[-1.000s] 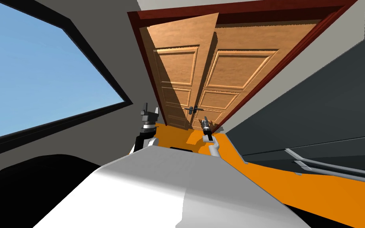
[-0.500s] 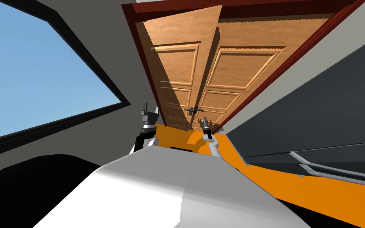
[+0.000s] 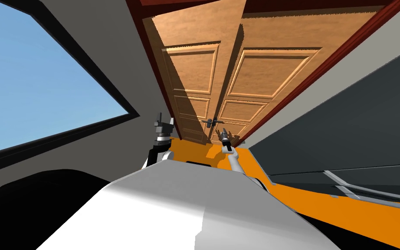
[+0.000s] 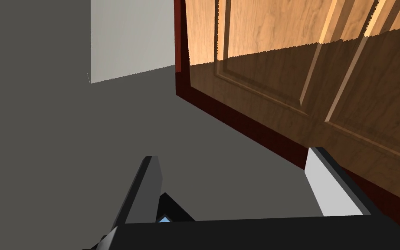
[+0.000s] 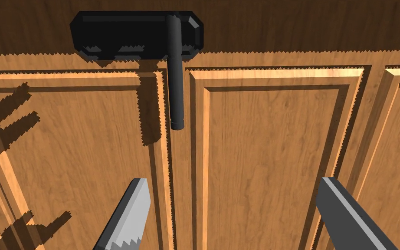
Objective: Pull the door open
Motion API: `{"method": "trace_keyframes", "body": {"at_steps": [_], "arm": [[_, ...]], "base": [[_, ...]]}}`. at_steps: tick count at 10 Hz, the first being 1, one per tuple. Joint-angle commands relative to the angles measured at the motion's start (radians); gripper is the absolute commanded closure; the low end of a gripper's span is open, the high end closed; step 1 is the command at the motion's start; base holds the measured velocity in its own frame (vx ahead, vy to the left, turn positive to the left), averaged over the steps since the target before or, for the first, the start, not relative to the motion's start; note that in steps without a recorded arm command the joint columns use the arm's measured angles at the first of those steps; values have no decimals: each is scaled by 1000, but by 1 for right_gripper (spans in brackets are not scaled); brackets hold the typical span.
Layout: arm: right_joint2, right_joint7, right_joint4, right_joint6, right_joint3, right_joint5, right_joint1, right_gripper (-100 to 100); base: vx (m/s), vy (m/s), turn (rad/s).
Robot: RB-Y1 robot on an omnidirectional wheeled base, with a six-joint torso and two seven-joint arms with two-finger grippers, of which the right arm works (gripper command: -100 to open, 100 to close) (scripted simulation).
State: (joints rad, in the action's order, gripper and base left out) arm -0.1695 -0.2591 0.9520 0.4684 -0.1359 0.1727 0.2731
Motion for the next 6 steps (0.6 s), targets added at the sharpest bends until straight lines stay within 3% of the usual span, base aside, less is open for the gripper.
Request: {"method": "trace_keyframes", "body": {"at_steps": [1, 6], "arm": [[-5, -7, -46, 2, -6, 2, 28, -100], [-15, -22, -163, 10, -20, 8, 95, -100]], "base": [[89, -3, -11], [99, 9, -9]]}}
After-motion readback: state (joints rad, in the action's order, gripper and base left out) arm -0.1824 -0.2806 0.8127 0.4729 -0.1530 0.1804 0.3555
